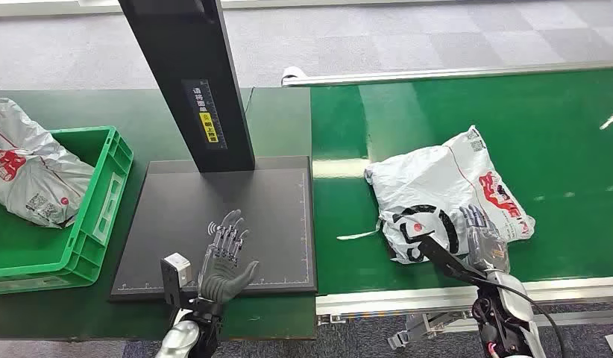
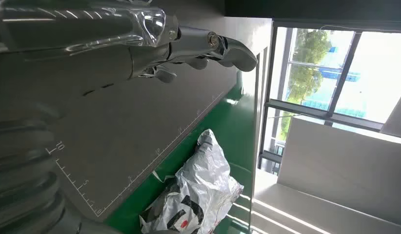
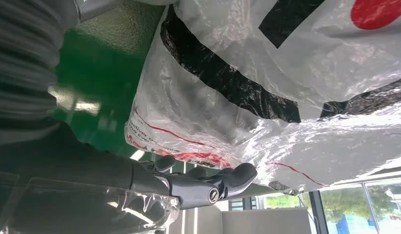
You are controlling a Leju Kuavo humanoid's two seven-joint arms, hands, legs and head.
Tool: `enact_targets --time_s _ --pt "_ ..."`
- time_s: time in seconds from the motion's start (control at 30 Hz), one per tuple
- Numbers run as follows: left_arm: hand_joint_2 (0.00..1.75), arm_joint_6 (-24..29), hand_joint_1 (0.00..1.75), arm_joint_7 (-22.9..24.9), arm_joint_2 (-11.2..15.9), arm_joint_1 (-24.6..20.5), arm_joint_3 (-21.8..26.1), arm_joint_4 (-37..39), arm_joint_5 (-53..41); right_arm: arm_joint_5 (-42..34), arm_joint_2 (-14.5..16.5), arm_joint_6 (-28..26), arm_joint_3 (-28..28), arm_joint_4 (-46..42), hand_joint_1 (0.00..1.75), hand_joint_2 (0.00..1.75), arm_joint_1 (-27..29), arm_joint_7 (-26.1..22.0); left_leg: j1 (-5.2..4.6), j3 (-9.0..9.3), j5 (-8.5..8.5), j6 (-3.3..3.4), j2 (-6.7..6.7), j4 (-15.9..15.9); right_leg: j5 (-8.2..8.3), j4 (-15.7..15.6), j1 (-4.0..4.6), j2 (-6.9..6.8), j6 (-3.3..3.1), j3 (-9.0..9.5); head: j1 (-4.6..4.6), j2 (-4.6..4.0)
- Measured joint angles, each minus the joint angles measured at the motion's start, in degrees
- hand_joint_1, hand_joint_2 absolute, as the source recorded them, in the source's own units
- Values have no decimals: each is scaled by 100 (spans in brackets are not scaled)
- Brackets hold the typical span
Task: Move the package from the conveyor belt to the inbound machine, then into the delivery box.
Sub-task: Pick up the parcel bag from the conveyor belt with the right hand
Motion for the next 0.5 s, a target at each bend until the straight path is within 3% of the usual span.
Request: enact_targets --time_s 0.33,0.5 --pt "175 11 0 -1 15 -4 -2 0 1 -19 -4 -5 0 196 0 175 -91 -32 0 1 0 0 0 0 0 0 0 0 0 1 0 0" --pt "175 17 0 -2 28 -26 -29 20 22 6 9 -6 14 572 0 175 -392 -62 0 1 1 0 1 0 0 1 0 0 0 1 0 0"
